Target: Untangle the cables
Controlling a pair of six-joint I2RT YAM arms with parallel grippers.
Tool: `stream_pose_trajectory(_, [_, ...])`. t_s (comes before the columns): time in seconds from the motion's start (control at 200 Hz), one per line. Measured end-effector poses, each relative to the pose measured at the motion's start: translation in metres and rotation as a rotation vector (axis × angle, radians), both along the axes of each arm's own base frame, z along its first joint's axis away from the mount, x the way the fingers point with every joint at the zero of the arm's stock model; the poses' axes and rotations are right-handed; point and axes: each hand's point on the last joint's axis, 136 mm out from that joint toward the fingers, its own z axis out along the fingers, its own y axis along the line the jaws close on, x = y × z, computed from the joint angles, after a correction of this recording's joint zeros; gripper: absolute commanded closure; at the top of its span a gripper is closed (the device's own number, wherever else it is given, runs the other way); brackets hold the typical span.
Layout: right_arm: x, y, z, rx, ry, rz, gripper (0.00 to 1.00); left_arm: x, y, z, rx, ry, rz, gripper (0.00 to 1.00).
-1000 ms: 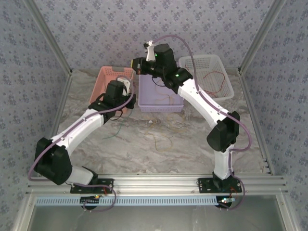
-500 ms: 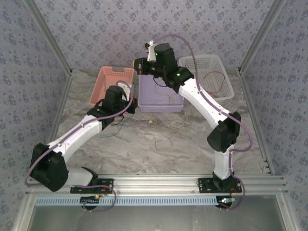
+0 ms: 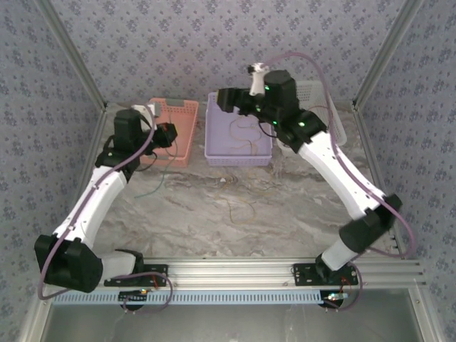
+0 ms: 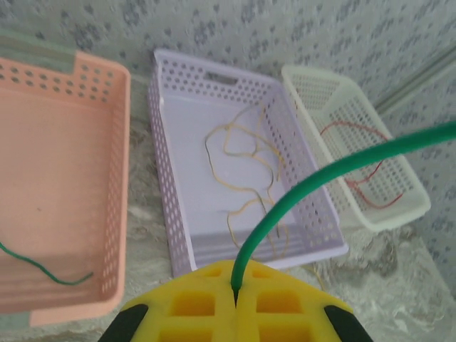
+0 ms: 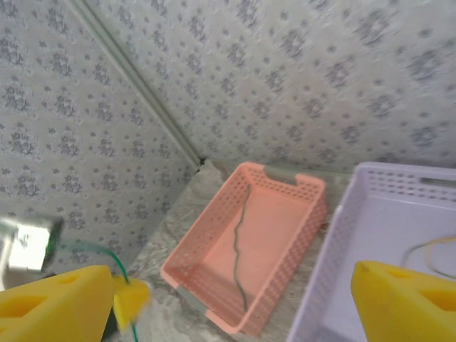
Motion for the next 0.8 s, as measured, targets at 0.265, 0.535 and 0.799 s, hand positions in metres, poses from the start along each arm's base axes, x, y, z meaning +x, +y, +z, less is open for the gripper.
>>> stream_pose_trajectory(0.265, [-0.018, -0.082, 0.005, 0.034, -0.058, -0.150, 0.07, 0.051, 0.018, 0.017, -0.017, 0.010, 0.035, 1.00])
stream_pose_trajectory(0.535, [-0.052, -0.105, -0.033, 0.021, -0.034, -0.162, 0.08, 0.103, 0.020, 0.009, 0.004, -0.036, 0.055, 1.00])
stream_pose_trajectory(0.799, [-0.067, -0.106, -0.069, 0.017, 0.000, -0.135, 0.09, 0.176, 0.035, -0.007, -0.040, -0.106, 0.117, 1.00])
